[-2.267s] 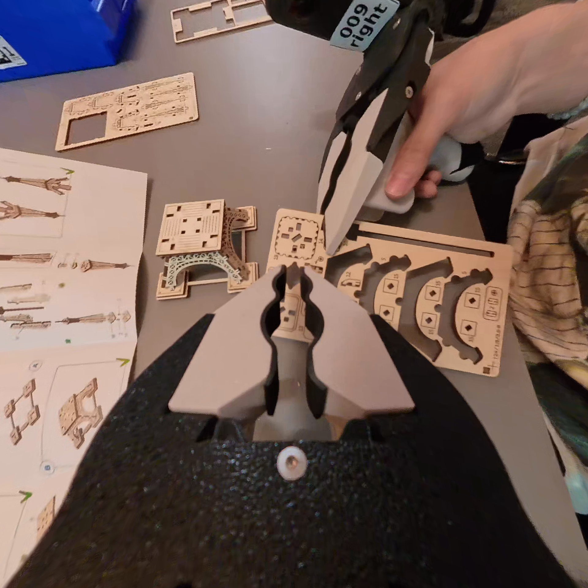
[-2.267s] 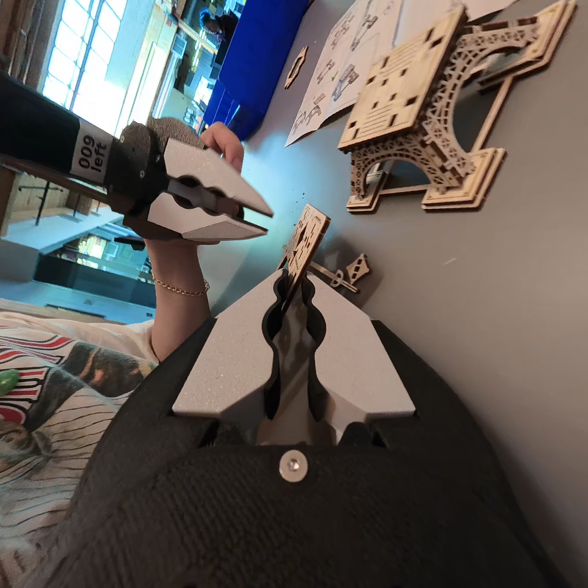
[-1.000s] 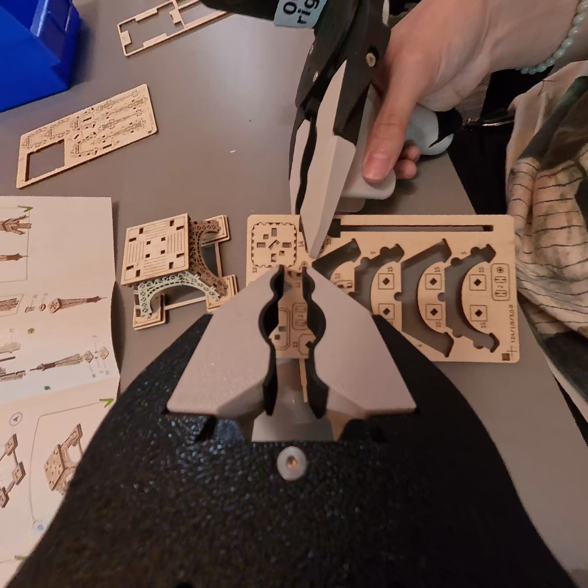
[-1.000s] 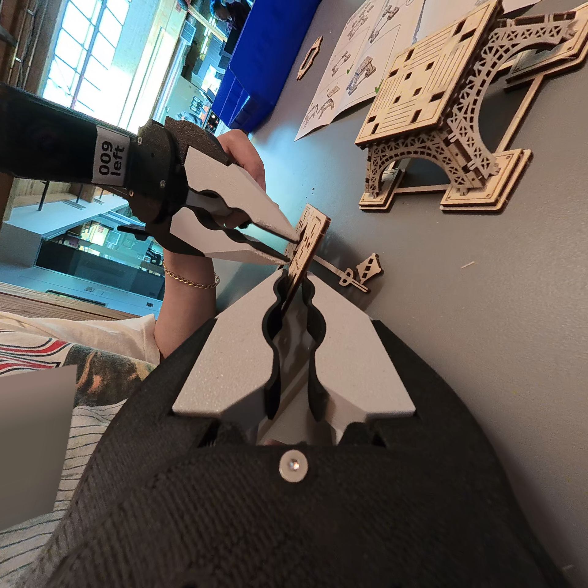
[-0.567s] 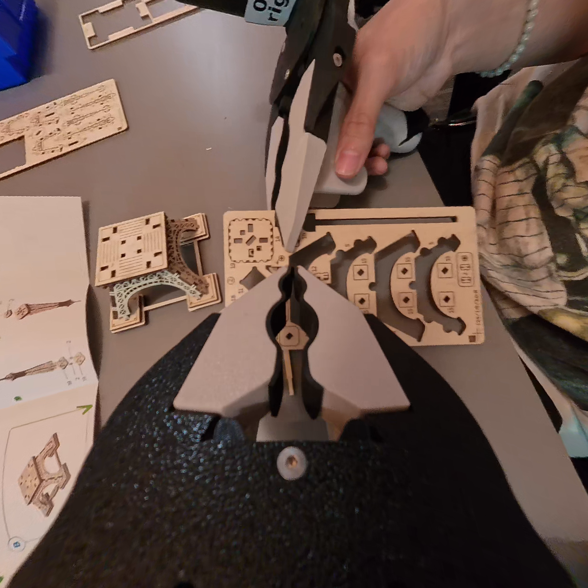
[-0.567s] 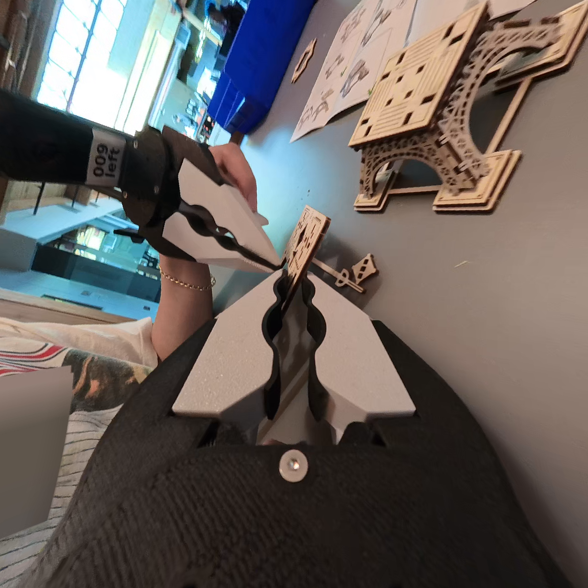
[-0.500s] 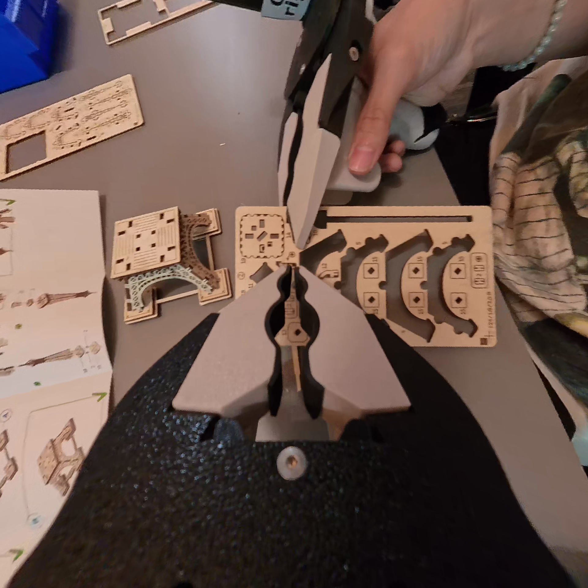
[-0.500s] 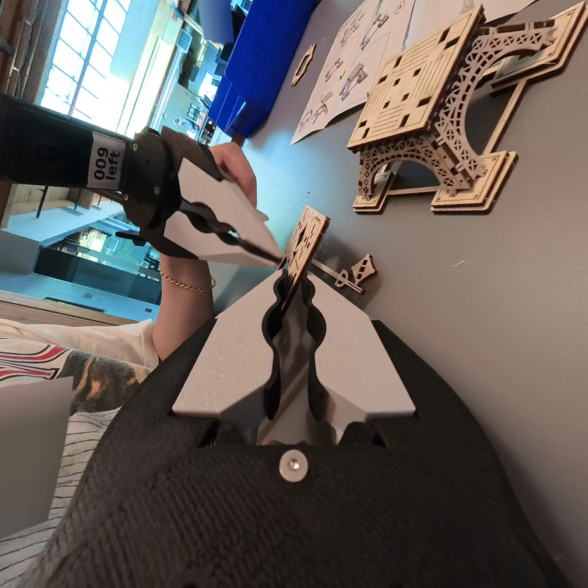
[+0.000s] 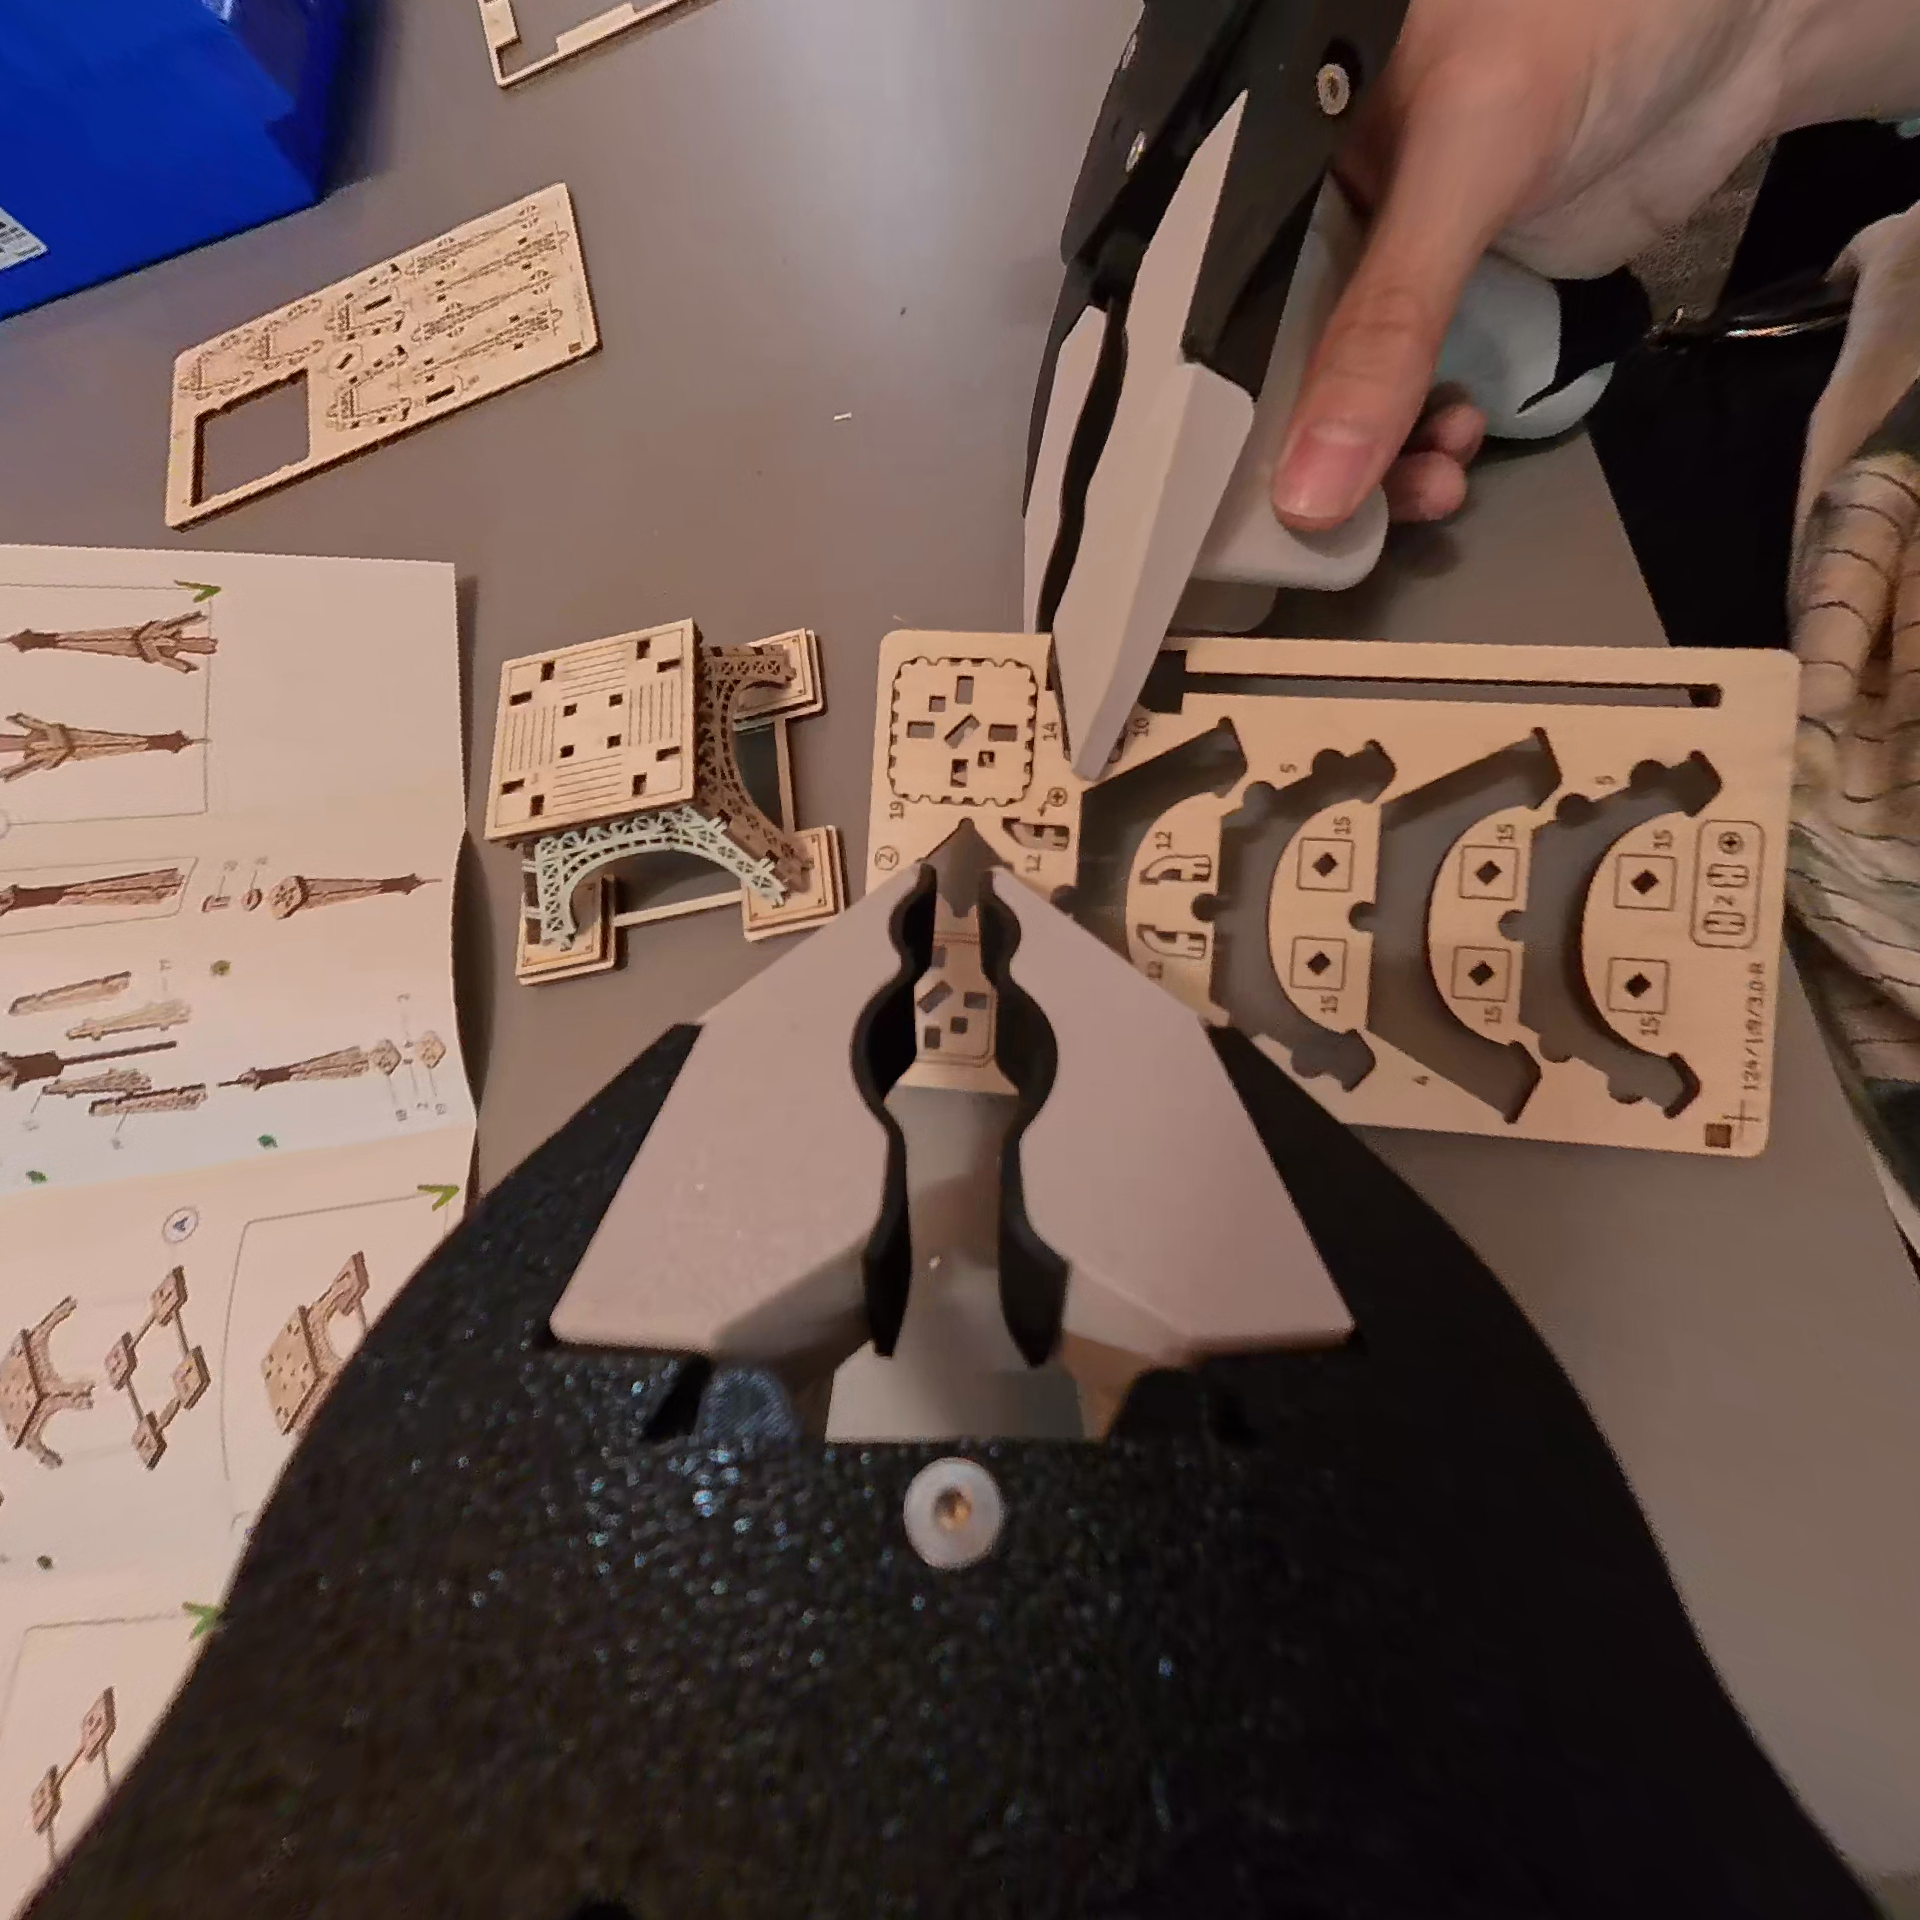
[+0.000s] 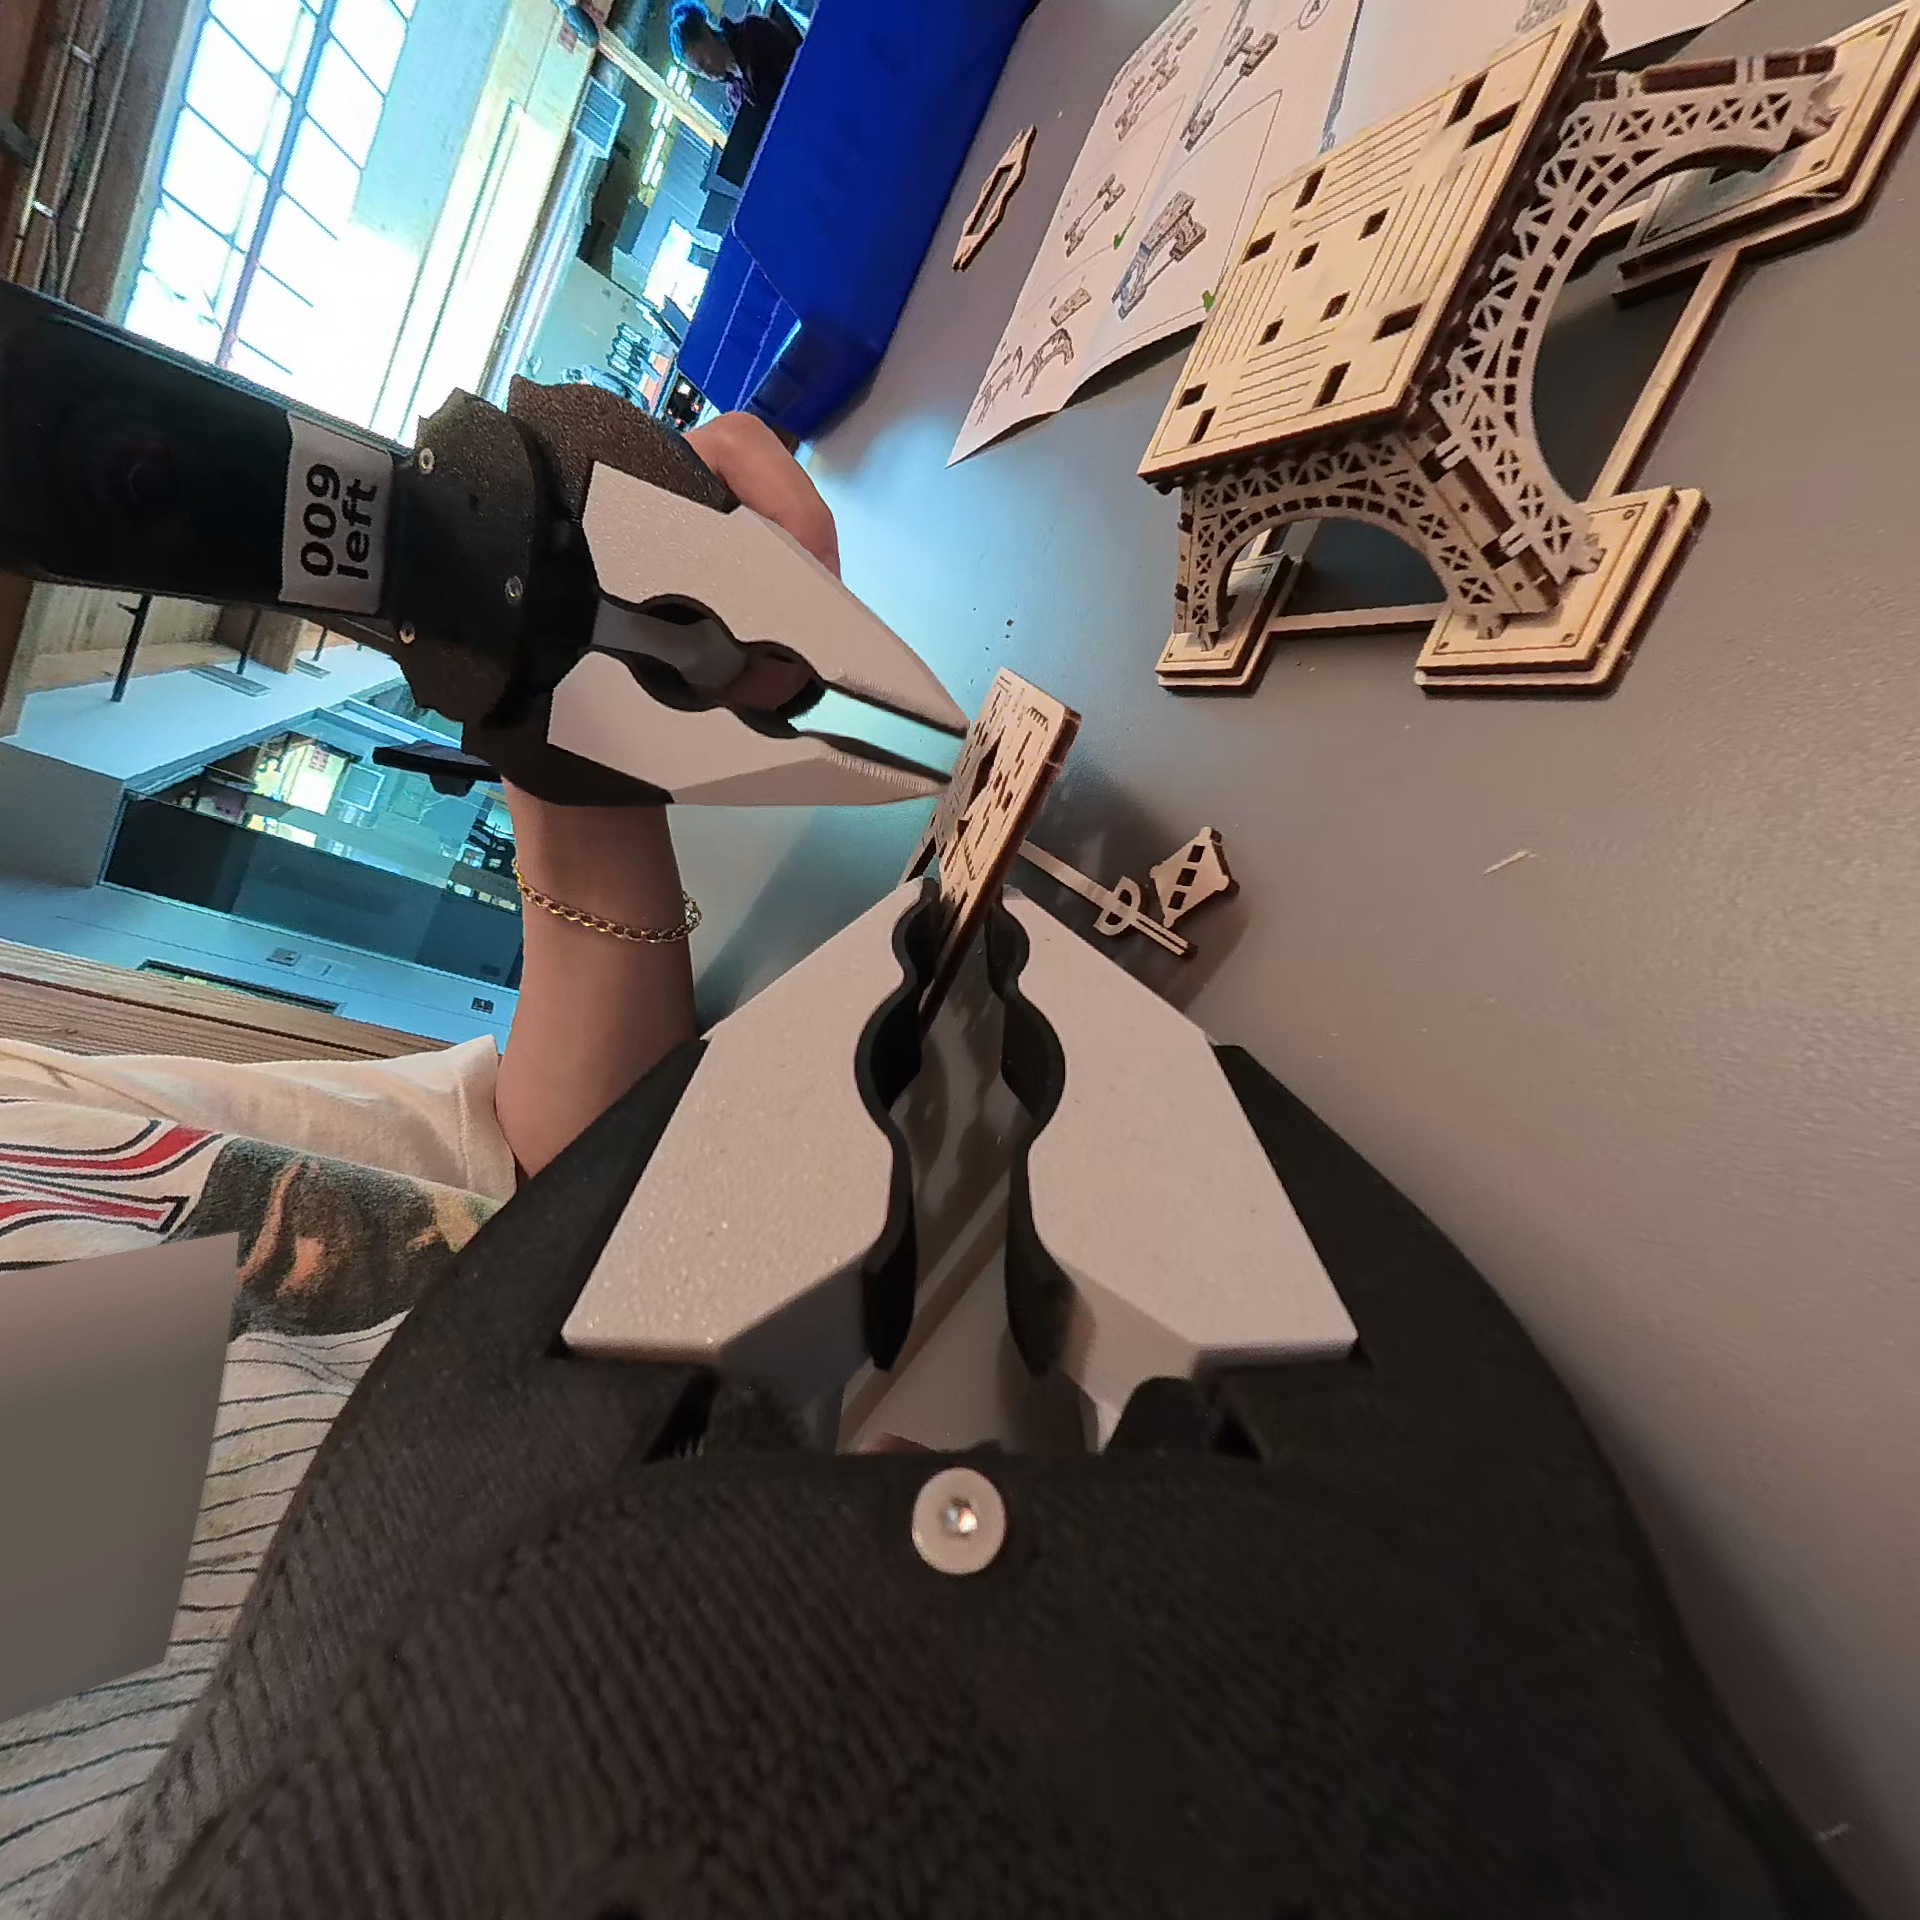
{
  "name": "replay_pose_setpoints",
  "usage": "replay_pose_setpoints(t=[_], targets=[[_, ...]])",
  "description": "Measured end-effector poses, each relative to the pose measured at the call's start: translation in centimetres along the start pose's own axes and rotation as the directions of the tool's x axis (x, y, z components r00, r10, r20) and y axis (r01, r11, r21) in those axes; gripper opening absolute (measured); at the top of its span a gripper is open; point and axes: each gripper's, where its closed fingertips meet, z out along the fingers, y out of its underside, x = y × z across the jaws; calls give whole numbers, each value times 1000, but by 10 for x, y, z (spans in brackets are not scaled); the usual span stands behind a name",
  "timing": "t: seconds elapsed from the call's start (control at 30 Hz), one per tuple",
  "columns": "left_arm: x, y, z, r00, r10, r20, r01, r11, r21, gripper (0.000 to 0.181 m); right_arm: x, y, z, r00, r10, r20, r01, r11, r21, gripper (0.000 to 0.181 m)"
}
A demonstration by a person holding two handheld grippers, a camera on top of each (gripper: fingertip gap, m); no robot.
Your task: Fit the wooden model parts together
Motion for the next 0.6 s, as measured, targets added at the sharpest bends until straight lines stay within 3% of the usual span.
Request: replay_pose_setpoints(t=[0.03,0.2,0.43,0.6], targets=[[-1,2,-1,1000,-2,4,2,1000,-5,5,0,0,0,1000,0,0,0,1000,0,6],[-13,9,-7,997,-30,64,32,999,-31,6,-1,0,0,1000,1,11,-1,1000,4,6],[-26,-1,-19,985,-135,106,128,989,70,16,-5,-4,-2,999,13,43,-14,1000,27,5],[-26,10,-29,984,-138,109,135,990,36,16,-4,-10,-5,998,39,58,-43,997,63,4]])
